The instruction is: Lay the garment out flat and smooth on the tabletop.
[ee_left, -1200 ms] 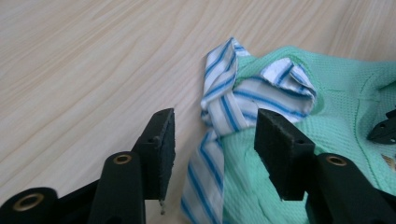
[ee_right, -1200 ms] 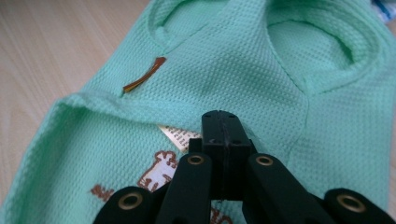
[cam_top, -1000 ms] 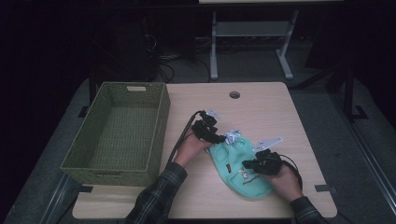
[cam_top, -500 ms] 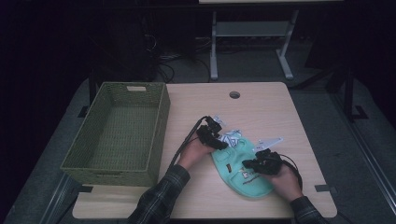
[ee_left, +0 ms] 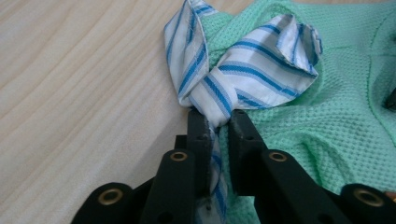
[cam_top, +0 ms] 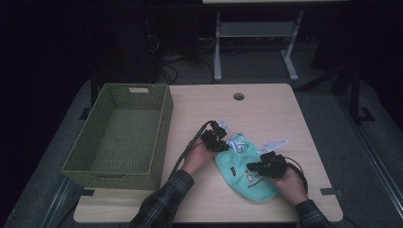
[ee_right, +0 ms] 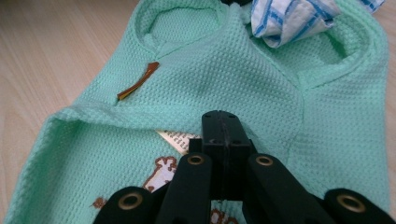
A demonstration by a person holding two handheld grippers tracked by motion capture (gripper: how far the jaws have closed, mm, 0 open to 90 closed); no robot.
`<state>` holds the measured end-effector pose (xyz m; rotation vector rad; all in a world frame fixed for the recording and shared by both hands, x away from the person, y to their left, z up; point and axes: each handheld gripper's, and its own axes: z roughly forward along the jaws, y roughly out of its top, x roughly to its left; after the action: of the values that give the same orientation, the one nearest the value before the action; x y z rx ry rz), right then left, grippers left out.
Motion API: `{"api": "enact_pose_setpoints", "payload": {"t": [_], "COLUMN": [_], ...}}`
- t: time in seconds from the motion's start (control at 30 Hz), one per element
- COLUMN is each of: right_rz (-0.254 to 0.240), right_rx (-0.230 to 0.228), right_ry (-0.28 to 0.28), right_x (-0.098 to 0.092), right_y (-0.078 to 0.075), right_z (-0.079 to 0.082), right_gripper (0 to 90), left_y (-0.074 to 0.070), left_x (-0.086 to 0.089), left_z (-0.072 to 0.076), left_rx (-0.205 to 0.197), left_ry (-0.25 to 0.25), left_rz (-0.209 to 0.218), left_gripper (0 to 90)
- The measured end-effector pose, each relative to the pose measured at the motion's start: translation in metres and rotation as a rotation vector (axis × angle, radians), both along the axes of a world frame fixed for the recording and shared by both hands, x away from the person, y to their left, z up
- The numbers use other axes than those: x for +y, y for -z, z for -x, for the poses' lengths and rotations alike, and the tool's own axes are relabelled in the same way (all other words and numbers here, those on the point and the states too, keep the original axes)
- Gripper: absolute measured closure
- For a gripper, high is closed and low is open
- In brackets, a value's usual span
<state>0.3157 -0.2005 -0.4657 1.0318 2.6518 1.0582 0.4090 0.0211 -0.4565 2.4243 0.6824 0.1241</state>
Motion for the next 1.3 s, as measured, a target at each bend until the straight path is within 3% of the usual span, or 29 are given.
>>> {"api": "enact_pose_setpoints", "payload": {"t": [0.17, 0.27, 0.57, 0.67, 0.83, 1.03, 1.3], "right_rz": [-0.035, -0.054, -0.082, -0.084, -0.074, -0.079, -0.075], "right_rx": [-0.032, -0.043, -0.054, -0.063, -0.054, -0.049, -0.053], "right_ry": [0.009, 0.009, 0.004, -0.002, -0.002, 0.005, -0.017], "right_x": [-0.003, -0.003, 0.007, 0.014, 0.023, 0.023, 0.036], "right_y": [-0.006, -0.009, -0.012, -0.011, -0.005, -0.004, 0.002], "right_z": [0.0, 0.0, -0.007, -0.013, -0.022, -0.024, -0.032], "right_gripper": [89.9, 89.9, 90.0, 90.0, 90.0, 90.0, 90.0], "left_y": [-0.003, -0.009, -0.032, -0.038, -0.051, -0.066, -0.072], "left_x": [0.008, 0.014, 0.03, 0.032, 0.036, 0.046, 0.047], "left_z": [-0.002, -0.002, -0.002, -0.001, 0.002, 0.003, 0.007], "left_rx": [0.02, 0.014, -0.018, -0.027, -0.053, -0.095, -0.101], "left_ry": [-0.011, -0.035, -0.044, -0.055, -0.046, -0.072, -0.068], "left_rz": [0.028, 0.056, 0.063, 0.085, 0.075, 0.09, 0.105], "left_gripper": [82.3, 82.3, 82.4, 82.4, 82.4, 82.4, 82.4]}}
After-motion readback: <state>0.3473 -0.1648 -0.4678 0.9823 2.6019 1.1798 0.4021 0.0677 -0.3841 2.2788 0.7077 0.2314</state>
